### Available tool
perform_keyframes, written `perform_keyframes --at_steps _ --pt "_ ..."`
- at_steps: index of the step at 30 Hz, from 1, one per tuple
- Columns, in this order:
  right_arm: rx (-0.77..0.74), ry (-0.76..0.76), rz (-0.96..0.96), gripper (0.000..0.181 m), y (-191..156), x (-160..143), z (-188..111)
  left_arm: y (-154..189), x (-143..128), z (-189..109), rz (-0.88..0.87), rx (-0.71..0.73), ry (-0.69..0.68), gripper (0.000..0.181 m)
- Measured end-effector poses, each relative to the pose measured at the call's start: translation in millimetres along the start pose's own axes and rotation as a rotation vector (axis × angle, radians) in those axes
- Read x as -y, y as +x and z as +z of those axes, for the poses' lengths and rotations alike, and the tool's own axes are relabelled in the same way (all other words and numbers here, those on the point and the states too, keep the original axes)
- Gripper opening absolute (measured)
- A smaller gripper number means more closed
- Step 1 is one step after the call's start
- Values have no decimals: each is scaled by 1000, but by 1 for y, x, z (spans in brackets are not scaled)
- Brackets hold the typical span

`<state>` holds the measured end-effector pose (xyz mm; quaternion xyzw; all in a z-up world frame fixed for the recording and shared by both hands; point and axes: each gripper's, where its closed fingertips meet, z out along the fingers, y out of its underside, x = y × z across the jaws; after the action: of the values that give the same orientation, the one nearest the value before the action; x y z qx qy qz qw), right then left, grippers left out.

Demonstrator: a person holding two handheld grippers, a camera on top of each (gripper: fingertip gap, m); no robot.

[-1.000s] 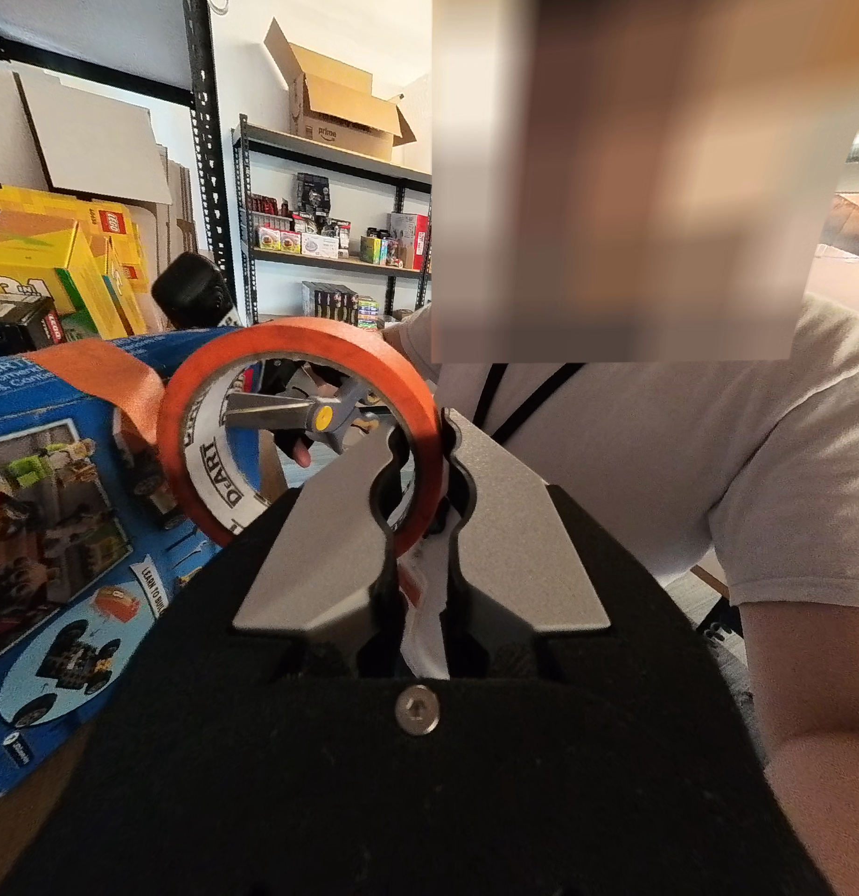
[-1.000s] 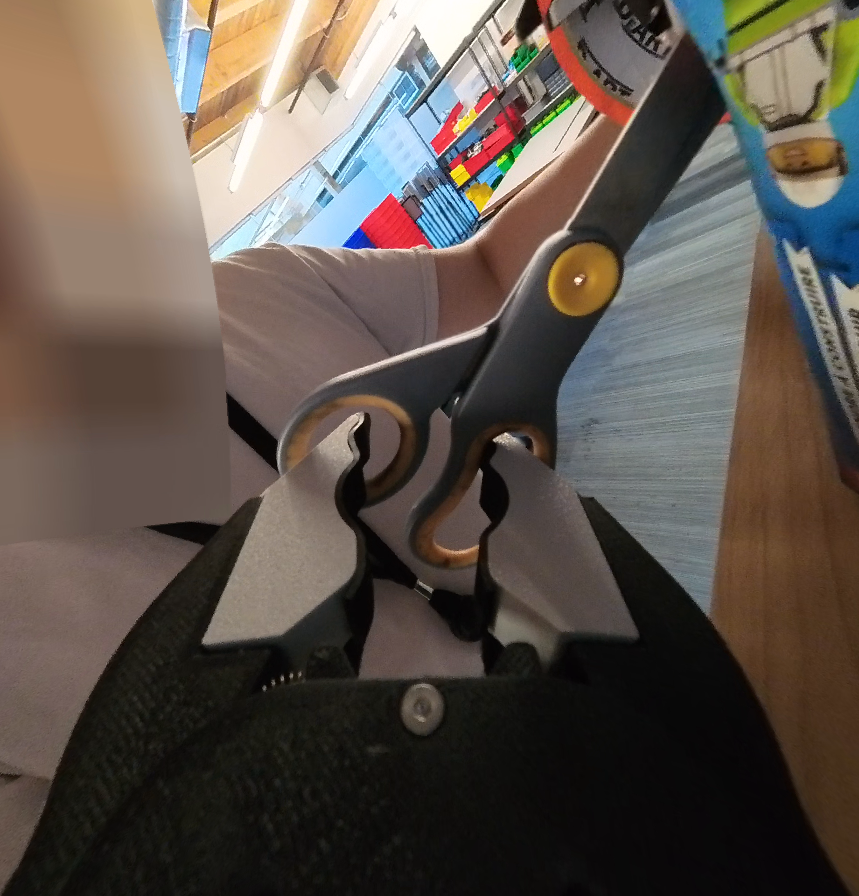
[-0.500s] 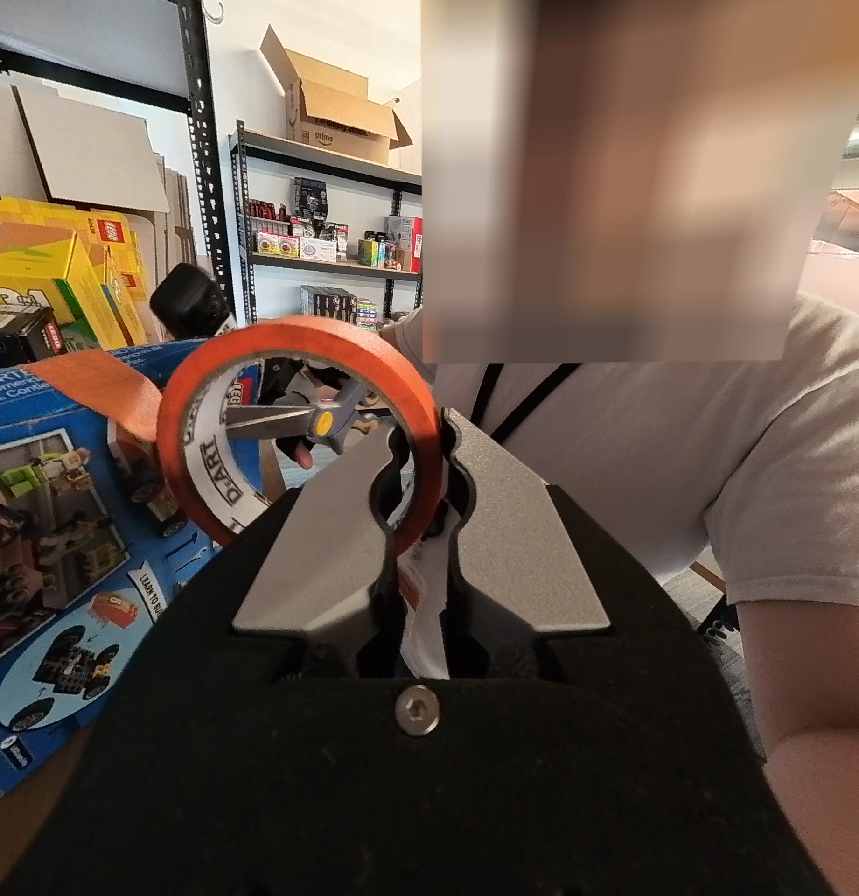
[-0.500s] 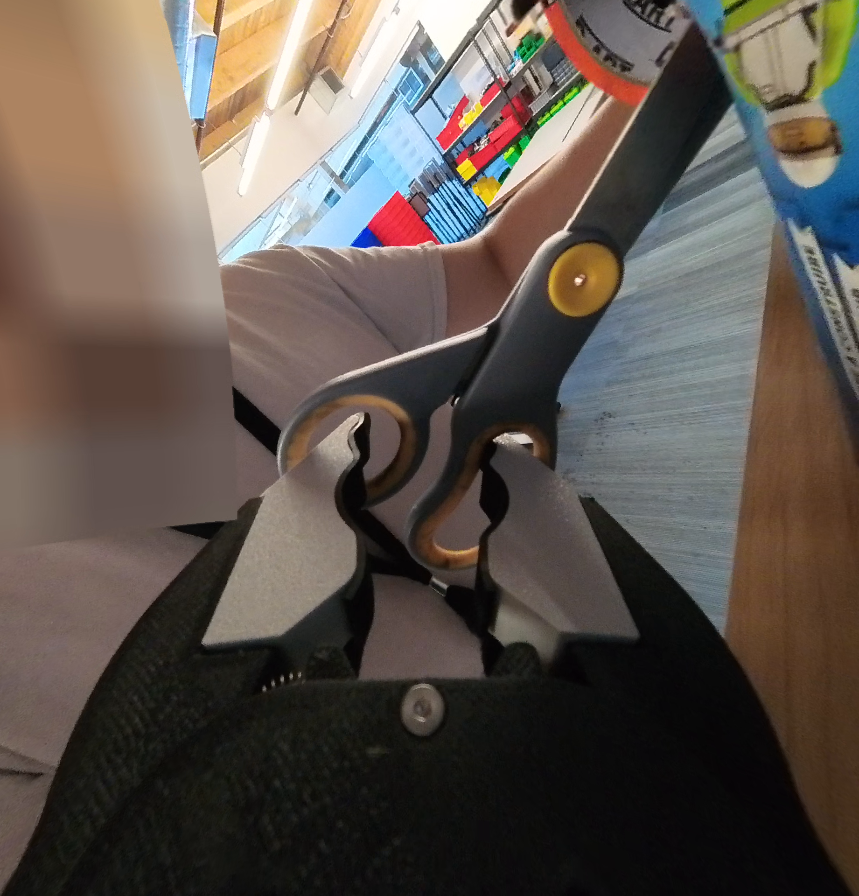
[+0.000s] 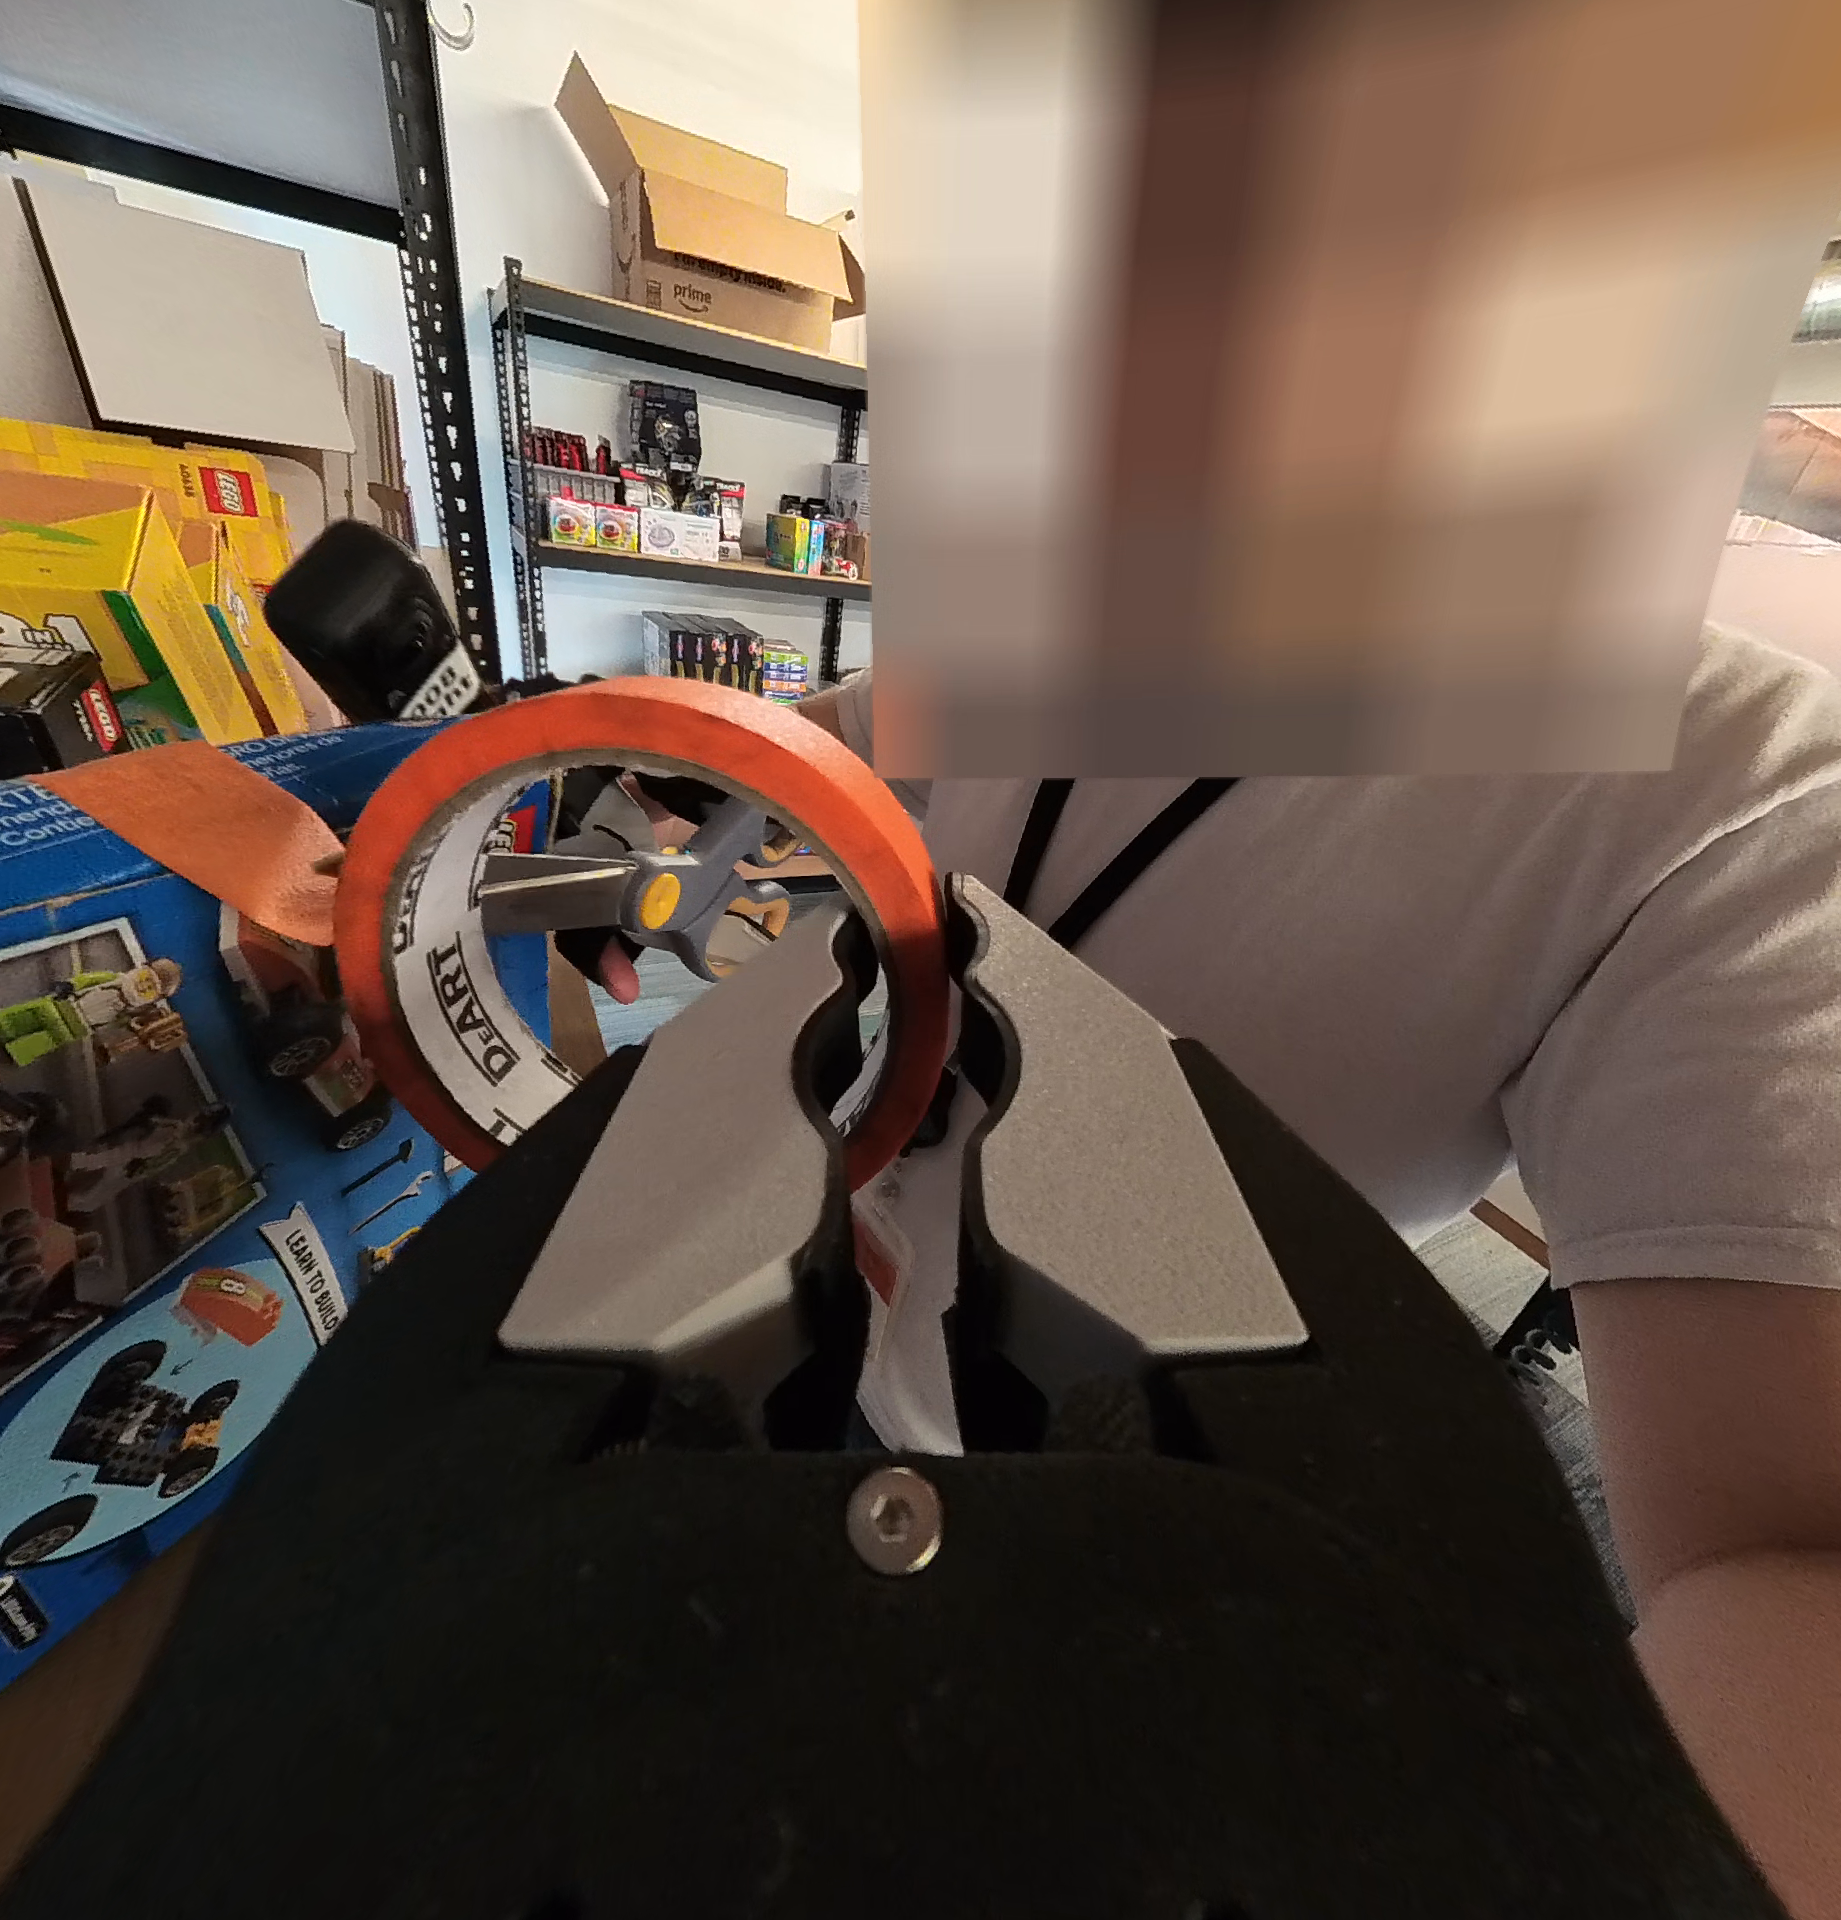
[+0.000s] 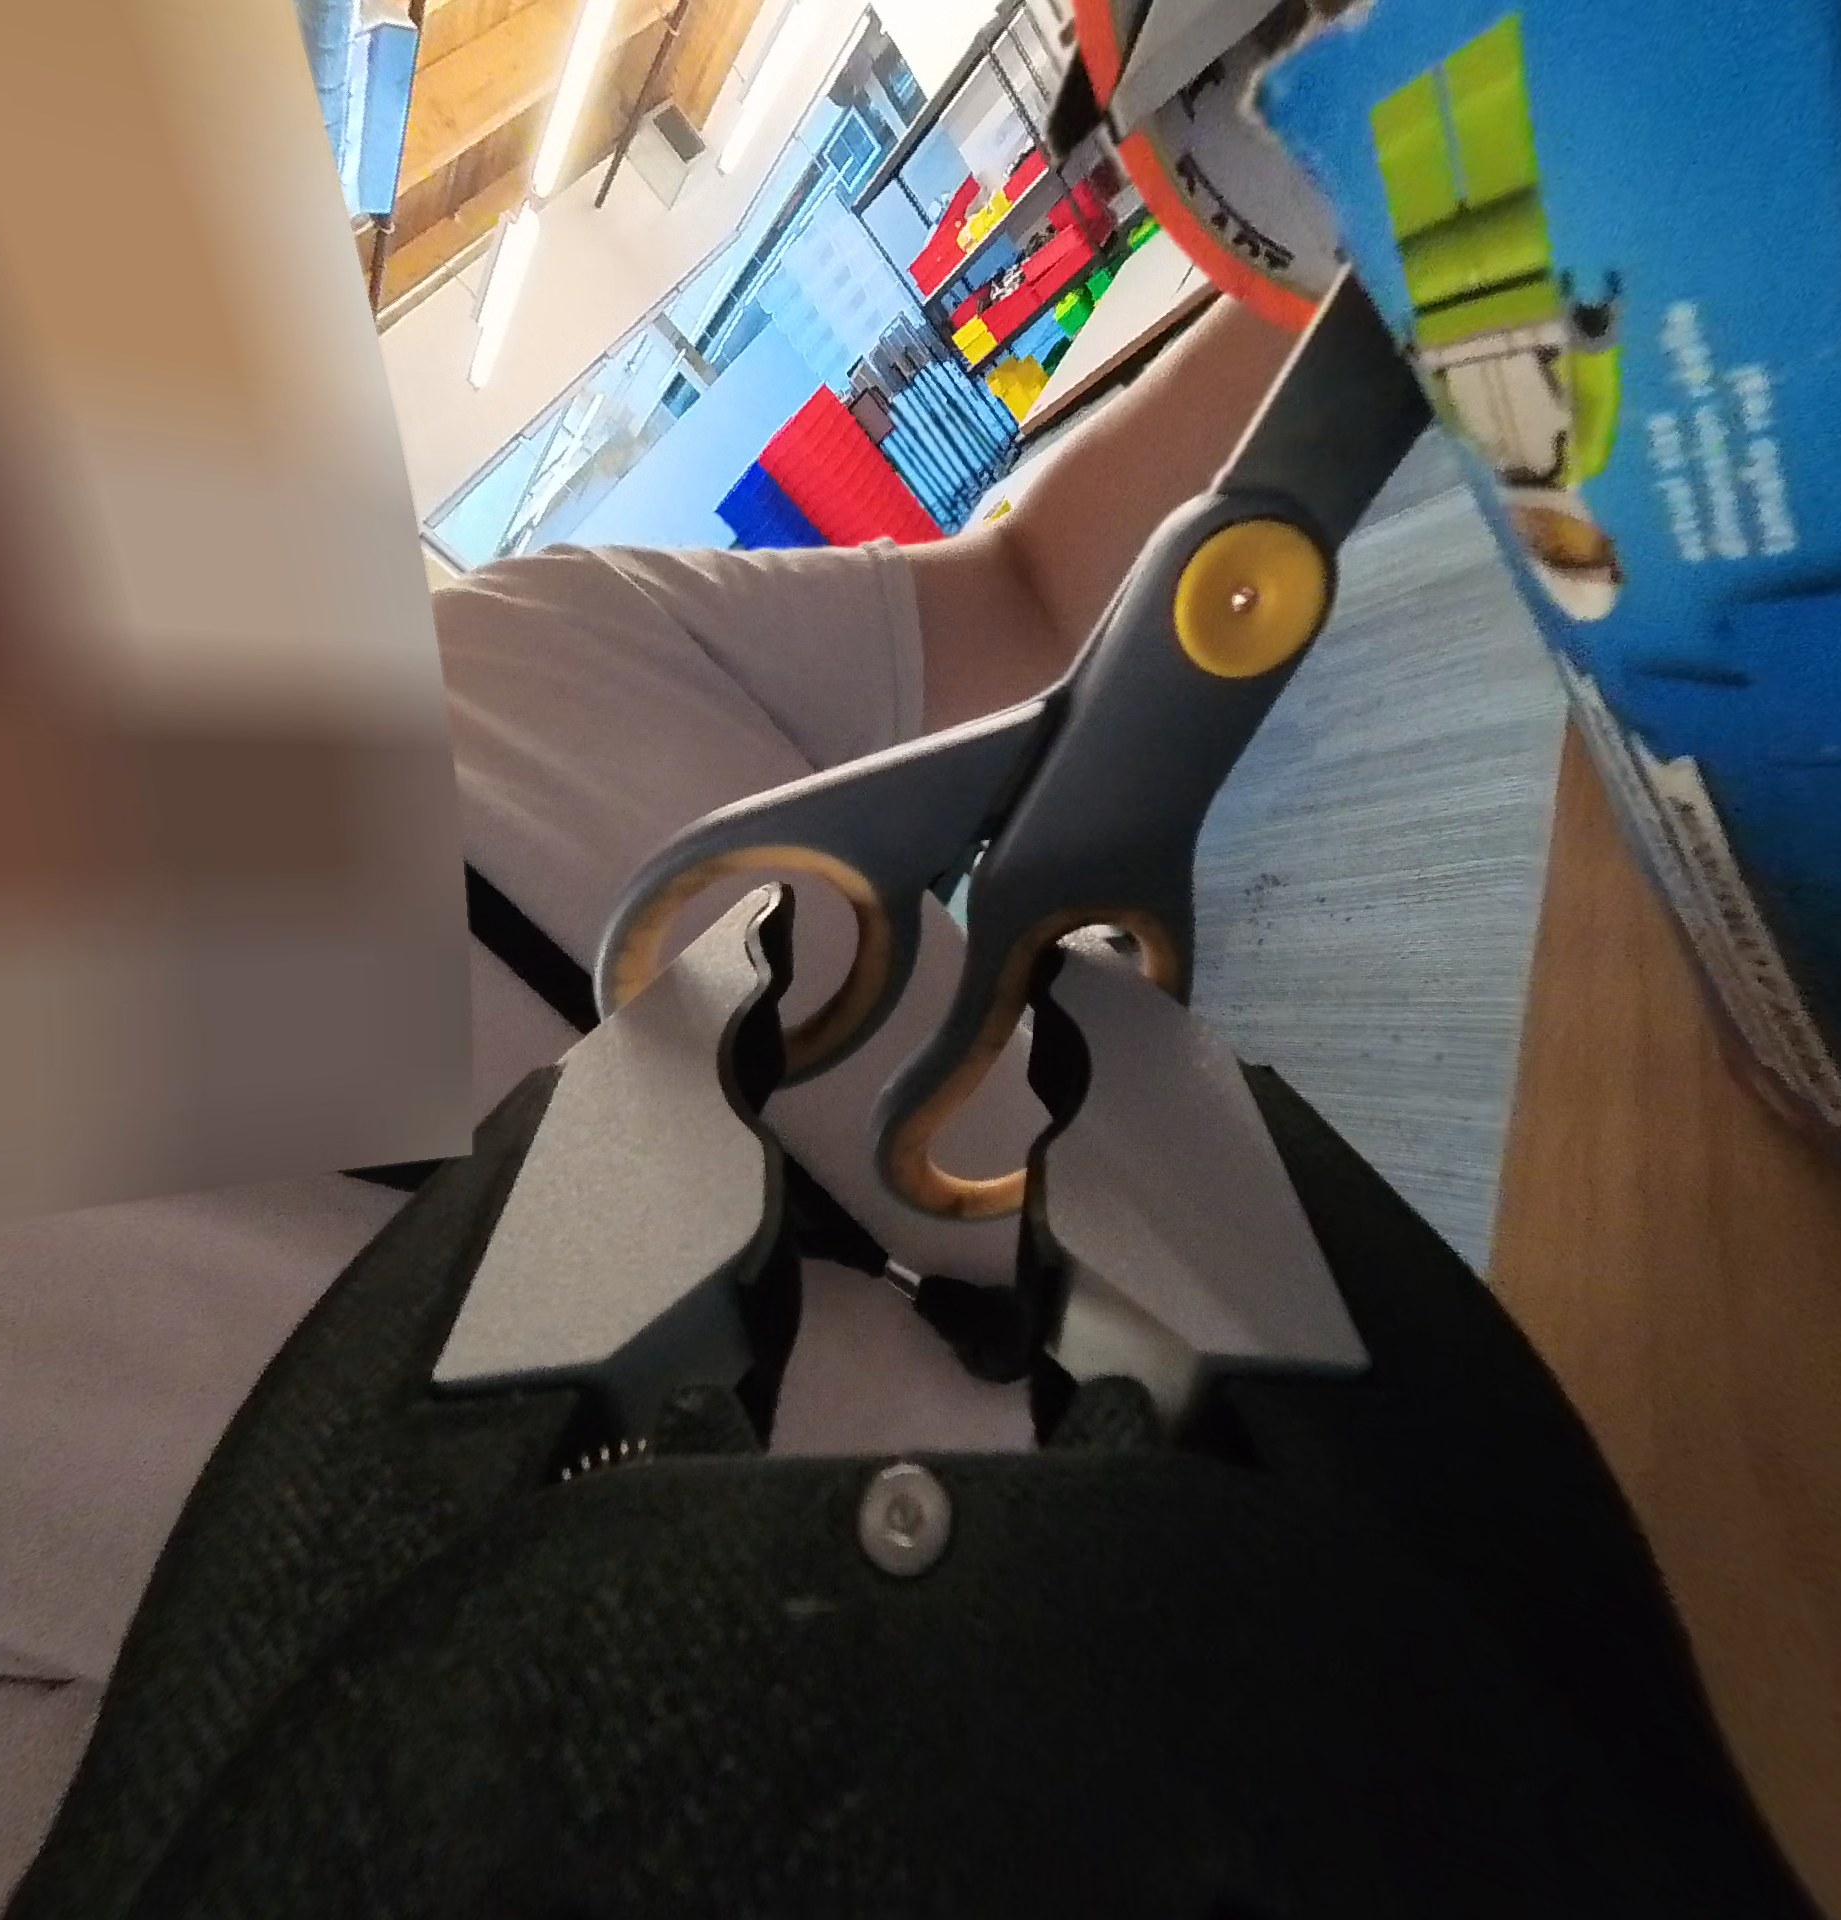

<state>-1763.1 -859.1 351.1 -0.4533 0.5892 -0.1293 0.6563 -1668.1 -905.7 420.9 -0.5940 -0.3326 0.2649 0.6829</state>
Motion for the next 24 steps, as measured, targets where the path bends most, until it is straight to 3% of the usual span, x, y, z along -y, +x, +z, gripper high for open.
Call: perform_keyframes --at_steps 19,24 --pt "-21 -72 36 41 7 8 2 0 -2 0 -15 -19 -4 9" --pt "-15 -73 45 34 6 9 0 -1 -3 0 -21 -20 -7 9"
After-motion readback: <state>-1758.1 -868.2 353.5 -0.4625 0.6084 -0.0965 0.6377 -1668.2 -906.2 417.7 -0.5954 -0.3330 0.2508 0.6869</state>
